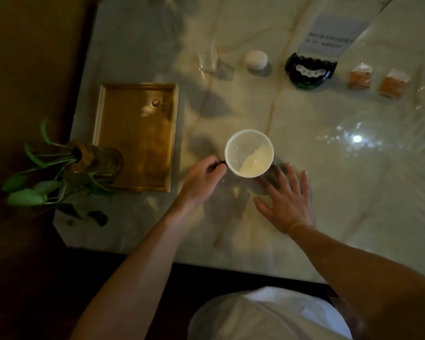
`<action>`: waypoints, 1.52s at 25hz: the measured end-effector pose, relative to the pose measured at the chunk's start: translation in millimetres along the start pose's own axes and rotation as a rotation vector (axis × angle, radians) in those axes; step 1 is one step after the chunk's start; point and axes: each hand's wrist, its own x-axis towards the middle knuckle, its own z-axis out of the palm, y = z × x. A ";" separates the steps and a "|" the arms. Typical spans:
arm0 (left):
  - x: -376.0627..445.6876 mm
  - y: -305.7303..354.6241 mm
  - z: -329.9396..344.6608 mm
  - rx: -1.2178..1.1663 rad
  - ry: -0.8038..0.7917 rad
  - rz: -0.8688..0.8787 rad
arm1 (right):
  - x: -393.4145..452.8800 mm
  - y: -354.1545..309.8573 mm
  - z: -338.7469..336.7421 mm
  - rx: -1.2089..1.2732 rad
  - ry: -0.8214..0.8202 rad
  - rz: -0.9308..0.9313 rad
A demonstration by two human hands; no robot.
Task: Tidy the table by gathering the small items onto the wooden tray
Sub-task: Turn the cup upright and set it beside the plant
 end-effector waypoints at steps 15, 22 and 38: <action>-106.3 -100.9 -121.0 -0.042 0.079 -0.267 | -2.6 -2.2 0.0 0.064 0.017 0.034; -101.7 -119.2 -150.1 -0.076 0.070 -0.213 | -2.2 -4.1 -2.2 0.054 -0.020 0.053; -102.1 -131.7 -143.3 -0.096 0.300 -0.141 | -2.1 -1.6 3.2 0.056 0.010 0.049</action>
